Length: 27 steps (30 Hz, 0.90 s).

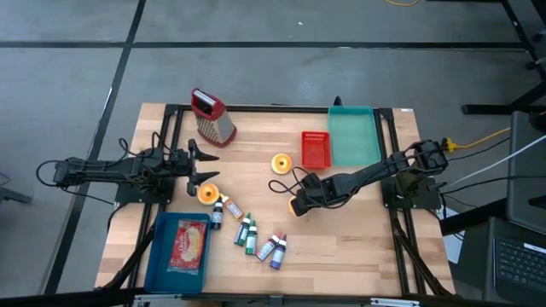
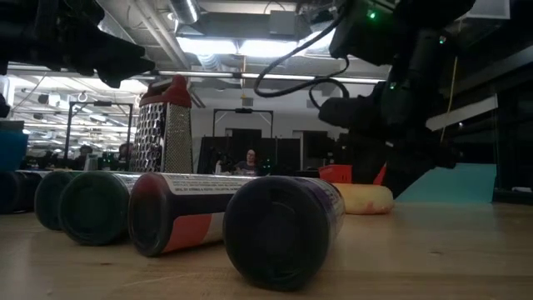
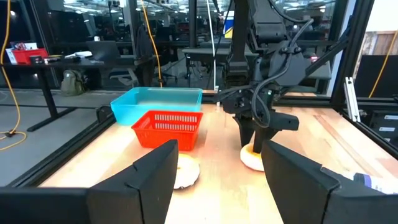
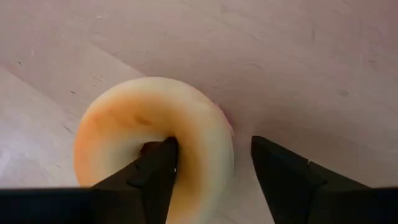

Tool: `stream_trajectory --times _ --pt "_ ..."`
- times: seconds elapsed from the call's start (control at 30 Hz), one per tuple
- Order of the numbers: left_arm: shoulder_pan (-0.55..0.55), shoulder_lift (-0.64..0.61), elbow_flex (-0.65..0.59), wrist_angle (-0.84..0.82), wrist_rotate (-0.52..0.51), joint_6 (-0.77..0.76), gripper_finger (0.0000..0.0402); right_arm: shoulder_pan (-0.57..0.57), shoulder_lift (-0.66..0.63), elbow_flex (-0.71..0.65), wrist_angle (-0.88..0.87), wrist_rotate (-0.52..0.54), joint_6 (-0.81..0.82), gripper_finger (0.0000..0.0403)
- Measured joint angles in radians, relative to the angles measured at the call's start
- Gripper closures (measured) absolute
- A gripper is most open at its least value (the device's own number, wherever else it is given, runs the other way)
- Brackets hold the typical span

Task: Pick & Place Food Item
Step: Put the orange and pink donut into the red bin

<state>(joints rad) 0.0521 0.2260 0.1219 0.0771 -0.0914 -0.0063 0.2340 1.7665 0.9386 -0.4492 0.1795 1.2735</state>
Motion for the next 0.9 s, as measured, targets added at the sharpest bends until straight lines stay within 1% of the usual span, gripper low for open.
stream_trajectory --times 0.1,0.17,0.23,0.37,0.4,0.53,0.7,0.8,0.9 --pt "0.000 0.000 0.000 0.000 0.000 -0.001 0.0174 0.000 -0.001 0.000 0.003 0.000 0.001 0.0209" --pt "0.000 0.000 0.000 0.001 0.000 -0.002 0.0174 0.000 -0.012 -0.001 0.008 0.008 -0.003 0.0233" --pt "0.000 0.000 0.000 0.001 0.000 -0.003 0.0174 -0.001 -0.026 -0.001 0.011 0.014 -0.006 0.0270" --pt "0.000 0.000 0.000 0.001 0.000 -0.007 0.0174 -0.004 -0.033 -0.003 0.026 0.014 -0.018 0.0372" --pt "0.000 0.000 0.000 0.001 0.000 -0.007 0.0174 -0.005 -0.033 -0.003 0.034 0.015 -0.025 0.0385" --pt "0.000 0.000 0.000 0.001 0.000 -0.007 0.0174 -0.006 -0.033 -0.003 0.077 0.014 -0.035 0.0383" --pt "0.000 0.000 0.000 0.001 0.000 -0.007 0.0174 -0.009 -0.050 0.041 0.074 0.022 -0.084 0.0396" --pt "0.000 0.000 0.000 -0.001 0.000 -0.007 0.0174 -0.017 -0.073 0.094 0.068 0.060 -0.149 0.0395" --pt "0.000 0.000 0.000 -0.001 0.000 -0.007 0.0174 -0.029 -0.110 0.152 0.014 0.133 -0.214 0.0395"
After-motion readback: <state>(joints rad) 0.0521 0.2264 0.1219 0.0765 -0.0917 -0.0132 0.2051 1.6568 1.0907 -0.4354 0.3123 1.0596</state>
